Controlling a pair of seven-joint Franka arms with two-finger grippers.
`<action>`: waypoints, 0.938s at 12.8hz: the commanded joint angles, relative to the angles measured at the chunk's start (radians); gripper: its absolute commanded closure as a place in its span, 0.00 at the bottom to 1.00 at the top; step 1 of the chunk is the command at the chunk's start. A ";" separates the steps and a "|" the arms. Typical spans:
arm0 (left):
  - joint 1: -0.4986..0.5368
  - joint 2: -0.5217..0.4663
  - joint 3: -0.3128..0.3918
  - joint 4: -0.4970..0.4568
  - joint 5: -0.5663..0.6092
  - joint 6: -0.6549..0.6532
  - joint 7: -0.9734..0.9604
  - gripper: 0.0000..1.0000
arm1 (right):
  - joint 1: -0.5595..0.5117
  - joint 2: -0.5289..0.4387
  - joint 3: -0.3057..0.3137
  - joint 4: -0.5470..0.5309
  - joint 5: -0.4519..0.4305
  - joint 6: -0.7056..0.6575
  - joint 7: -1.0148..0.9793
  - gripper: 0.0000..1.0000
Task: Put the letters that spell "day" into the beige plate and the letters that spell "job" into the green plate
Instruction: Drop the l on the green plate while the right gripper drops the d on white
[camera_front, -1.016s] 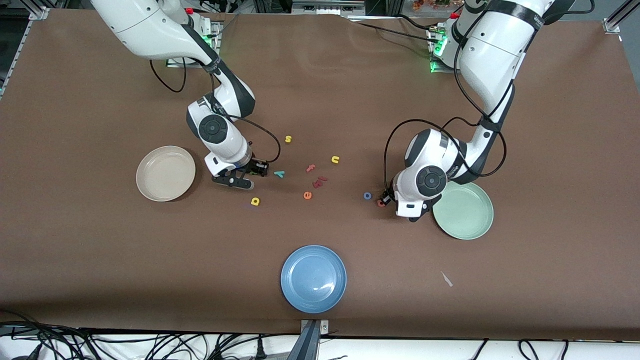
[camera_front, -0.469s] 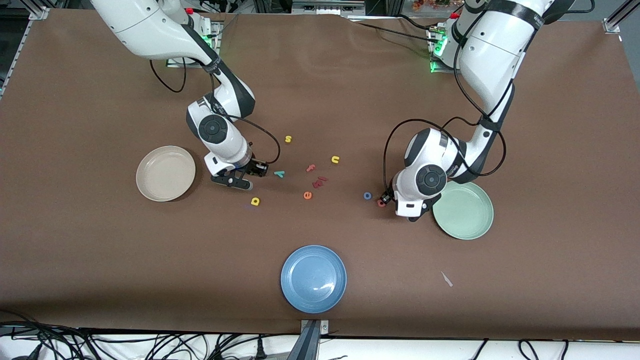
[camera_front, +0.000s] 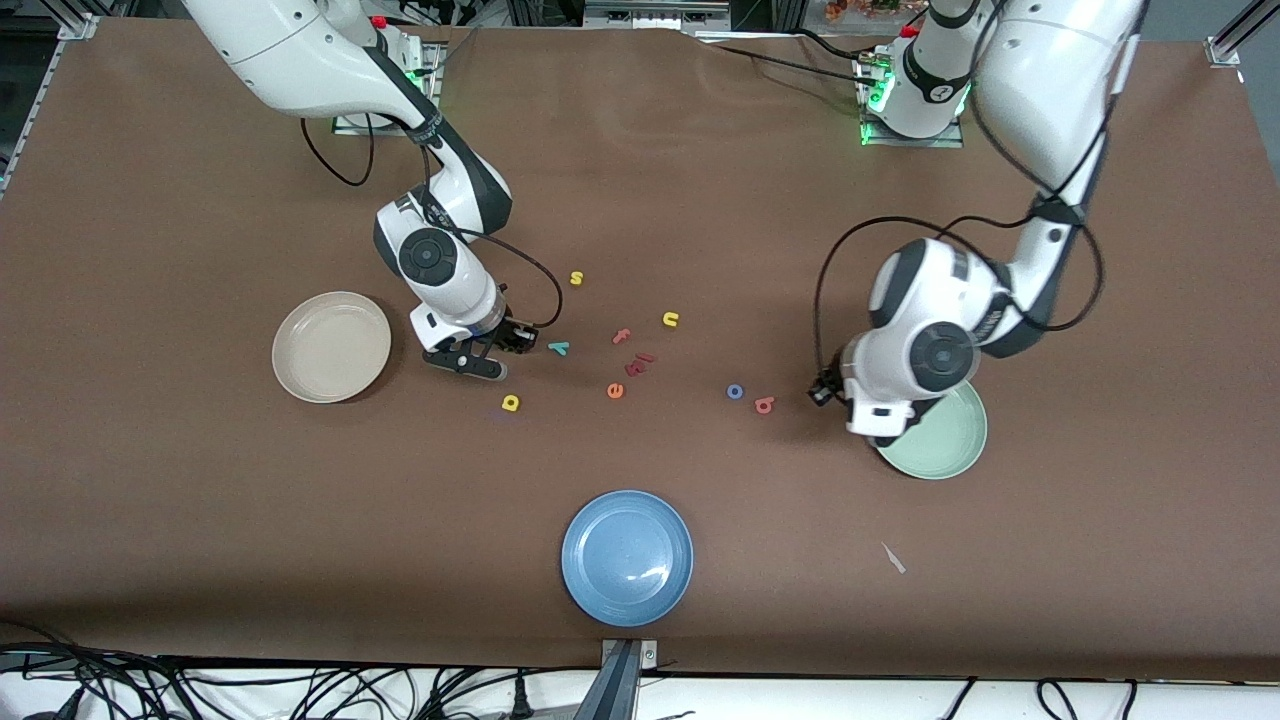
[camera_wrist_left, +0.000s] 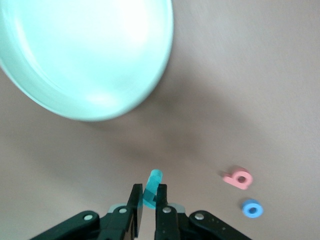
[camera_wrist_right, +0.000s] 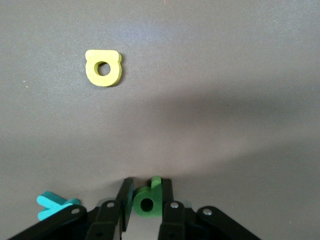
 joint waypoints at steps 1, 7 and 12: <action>0.078 -0.063 -0.003 -0.032 0.001 -0.044 0.228 1.00 | 0.006 0.025 -0.005 0.025 -0.020 -0.012 0.017 0.96; 0.115 -0.042 -0.003 -0.046 0.093 -0.009 0.309 1.00 | -0.005 -0.090 -0.073 0.096 -0.027 -0.296 -0.159 1.00; 0.176 0.047 -0.001 -0.049 0.096 0.151 0.321 1.00 | -0.005 -0.211 -0.237 -0.068 -0.020 -0.206 -0.485 1.00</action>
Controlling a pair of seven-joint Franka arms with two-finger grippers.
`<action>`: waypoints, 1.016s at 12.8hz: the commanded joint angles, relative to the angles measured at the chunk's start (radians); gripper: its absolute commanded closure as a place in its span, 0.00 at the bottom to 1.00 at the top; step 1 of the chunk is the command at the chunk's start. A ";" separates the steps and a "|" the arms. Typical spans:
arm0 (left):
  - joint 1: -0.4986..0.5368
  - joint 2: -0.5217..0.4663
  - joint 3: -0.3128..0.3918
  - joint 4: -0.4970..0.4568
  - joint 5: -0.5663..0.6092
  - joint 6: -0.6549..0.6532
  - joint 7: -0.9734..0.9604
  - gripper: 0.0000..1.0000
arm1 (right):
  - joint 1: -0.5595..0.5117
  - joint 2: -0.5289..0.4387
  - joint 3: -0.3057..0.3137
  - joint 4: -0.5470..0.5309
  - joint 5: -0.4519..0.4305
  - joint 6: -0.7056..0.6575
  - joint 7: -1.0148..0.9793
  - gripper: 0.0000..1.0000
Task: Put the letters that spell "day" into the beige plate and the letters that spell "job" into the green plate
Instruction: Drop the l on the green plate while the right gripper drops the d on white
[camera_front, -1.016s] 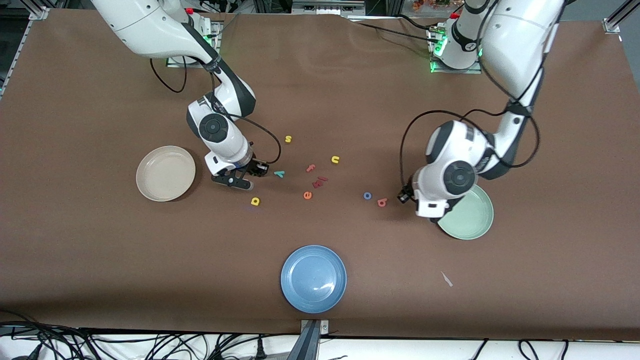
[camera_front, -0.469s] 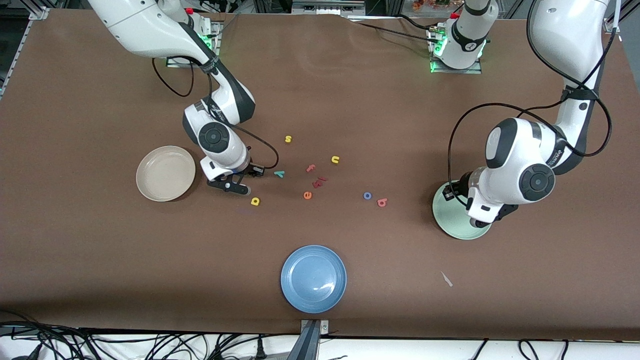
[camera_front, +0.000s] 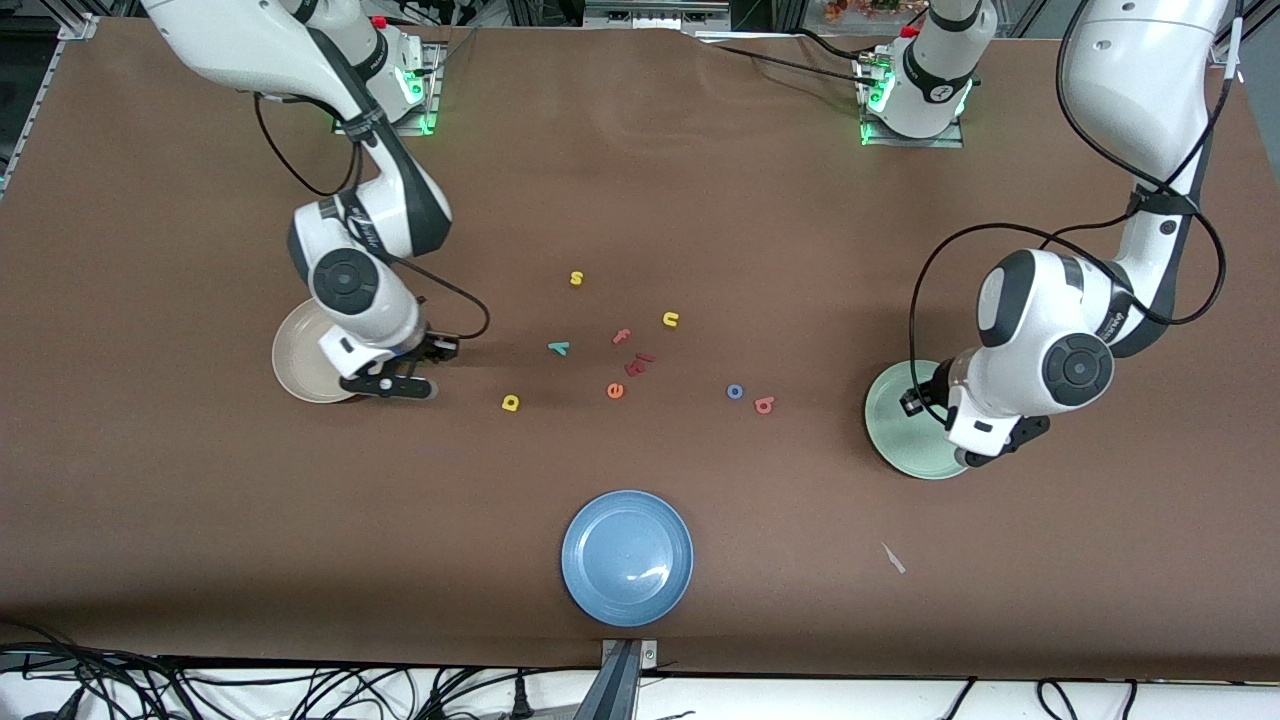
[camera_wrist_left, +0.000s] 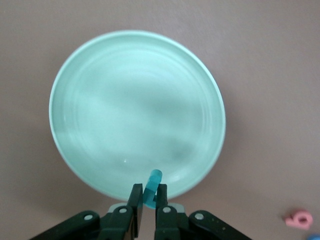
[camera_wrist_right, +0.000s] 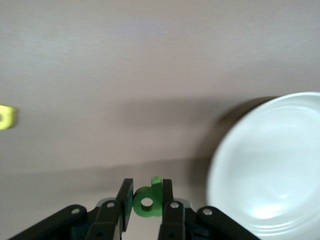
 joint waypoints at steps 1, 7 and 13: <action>0.037 0.055 -0.007 -0.004 0.023 0.073 0.025 1.00 | 0.000 -0.072 -0.078 -0.127 -0.004 0.104 -0.163 1.00; 0.051 0.099 -0.007 0.003 0.024 0.105 0.023 0.00 | -0.025 -0.054 -0.143 -0.172 0.082 0.209 -0.449 0.01; -0.021 0.065 -0.018 0.094 0.017 0.095 -0.033 0.00 | 0.008 -0.017 -0.102 -0.020 0.283 0.032 -0.424 0.00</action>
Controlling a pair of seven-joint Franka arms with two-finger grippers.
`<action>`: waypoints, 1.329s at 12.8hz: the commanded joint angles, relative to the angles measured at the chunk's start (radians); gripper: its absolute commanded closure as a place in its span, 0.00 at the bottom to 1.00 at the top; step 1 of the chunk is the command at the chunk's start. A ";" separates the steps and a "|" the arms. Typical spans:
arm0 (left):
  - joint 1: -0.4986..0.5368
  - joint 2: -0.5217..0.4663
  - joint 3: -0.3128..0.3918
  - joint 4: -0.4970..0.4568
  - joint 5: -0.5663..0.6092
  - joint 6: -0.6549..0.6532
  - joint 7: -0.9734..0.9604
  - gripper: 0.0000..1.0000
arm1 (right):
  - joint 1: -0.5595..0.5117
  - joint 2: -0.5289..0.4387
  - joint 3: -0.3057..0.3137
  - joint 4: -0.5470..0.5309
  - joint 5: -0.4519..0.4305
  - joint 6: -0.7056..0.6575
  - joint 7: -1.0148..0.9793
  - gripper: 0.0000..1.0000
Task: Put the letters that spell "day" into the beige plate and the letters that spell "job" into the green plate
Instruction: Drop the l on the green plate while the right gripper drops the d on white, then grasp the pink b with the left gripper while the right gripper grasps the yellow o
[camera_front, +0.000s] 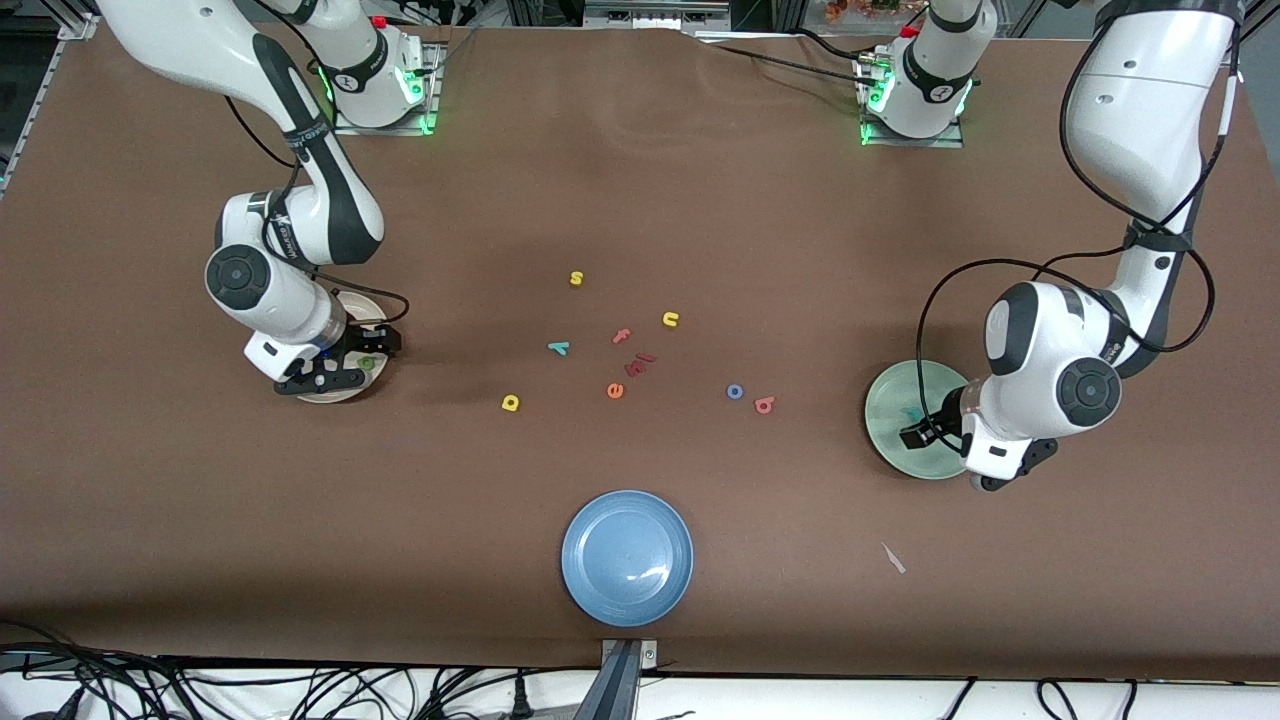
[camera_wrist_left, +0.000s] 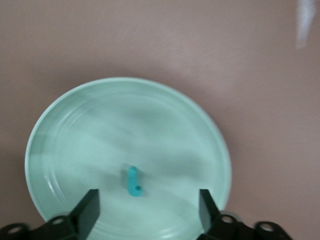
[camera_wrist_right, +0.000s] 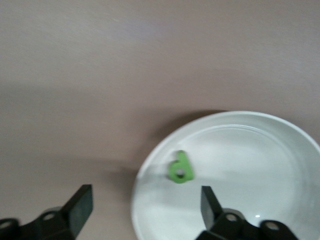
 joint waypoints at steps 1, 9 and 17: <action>-0.092 0.020 0.002 0.070 0.020 -0.014 -0.026 0.00 | 0.019 0.036 0.038 0.084 0.076 -0.051 0.044 0.00; -0.307 0.076 0.005 0.108 0.006 0.001 -0.230 0.00 | 0.140 0.230 0.110 0.348 0.061 -0.050 0.545 0.00; -0.357 0.139 0.005 0.088 0.012 0.069 -0.385 0.39 | 0.172 0.362 0.104 0.469 -0.025 -0.039 0.604 0.01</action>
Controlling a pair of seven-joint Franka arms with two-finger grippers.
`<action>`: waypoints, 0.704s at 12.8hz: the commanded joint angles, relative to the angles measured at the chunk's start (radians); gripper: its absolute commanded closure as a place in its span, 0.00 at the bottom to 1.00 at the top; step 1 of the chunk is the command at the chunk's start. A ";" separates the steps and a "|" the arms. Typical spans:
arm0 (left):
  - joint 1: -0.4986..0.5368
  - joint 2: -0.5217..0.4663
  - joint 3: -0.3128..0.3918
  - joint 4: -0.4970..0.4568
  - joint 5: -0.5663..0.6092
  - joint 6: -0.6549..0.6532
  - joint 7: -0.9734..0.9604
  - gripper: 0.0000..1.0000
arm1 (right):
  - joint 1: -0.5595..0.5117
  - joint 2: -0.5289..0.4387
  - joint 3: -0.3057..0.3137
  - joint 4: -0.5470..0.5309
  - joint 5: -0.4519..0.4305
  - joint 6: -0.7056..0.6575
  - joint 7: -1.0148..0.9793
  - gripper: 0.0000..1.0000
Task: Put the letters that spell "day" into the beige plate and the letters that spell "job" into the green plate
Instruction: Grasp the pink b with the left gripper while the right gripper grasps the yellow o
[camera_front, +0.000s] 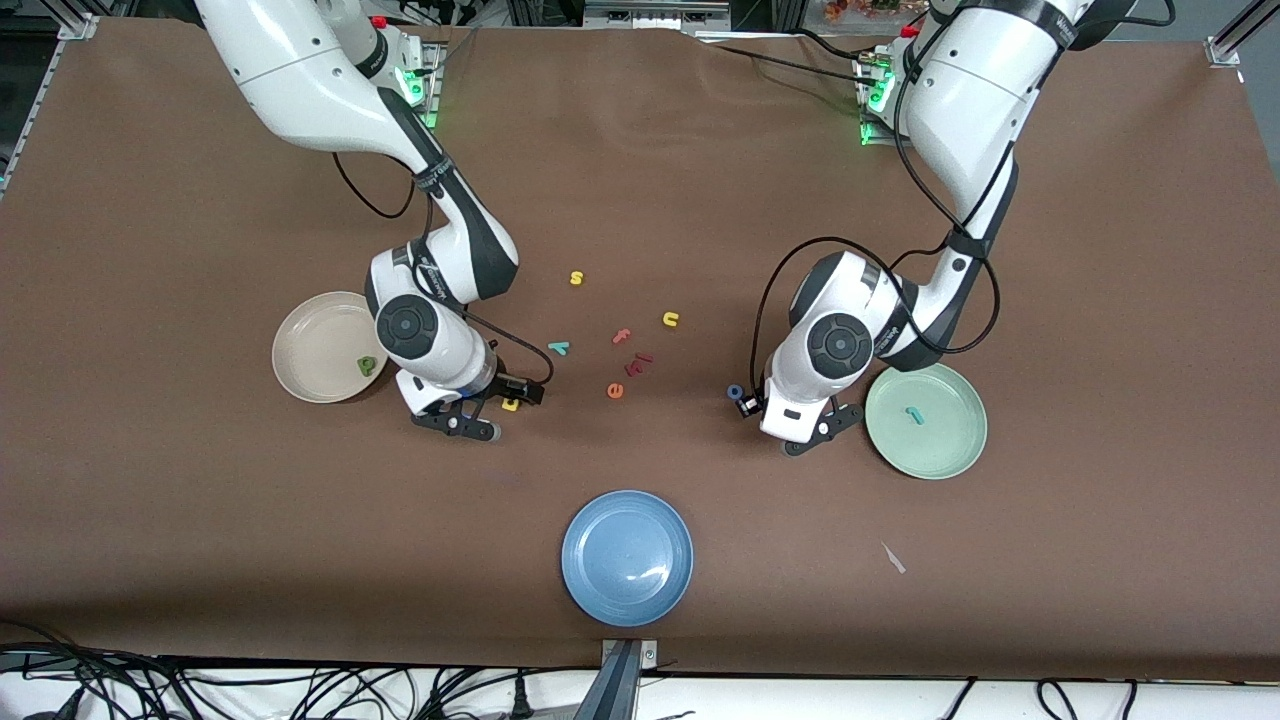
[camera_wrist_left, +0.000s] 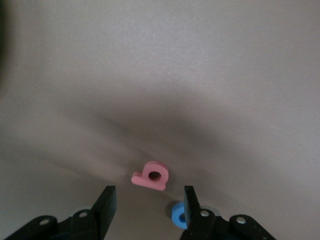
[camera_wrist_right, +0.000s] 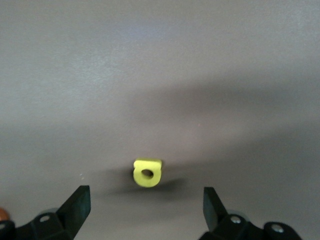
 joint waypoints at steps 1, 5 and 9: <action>0.002 0.022 0.008 0.012 0.014 0.009 -0.028 0.40 | 0.007 0.036 -0.006 0.042 -0.028 -0.008 0.016 0.01; 0.005 0.056 0.008 0.012 0.006 0.066 -0.036 0.41 | 0.007 0.055 -0.006 0.042 -0.030 -0.008 0.016 0.17; 0.005 0.054 0.006 0.012 0.004 0.079 -0.038 0.44 | 0.007 0.058 -0.006 0.042 -0.028 -0.008 0.015 0.28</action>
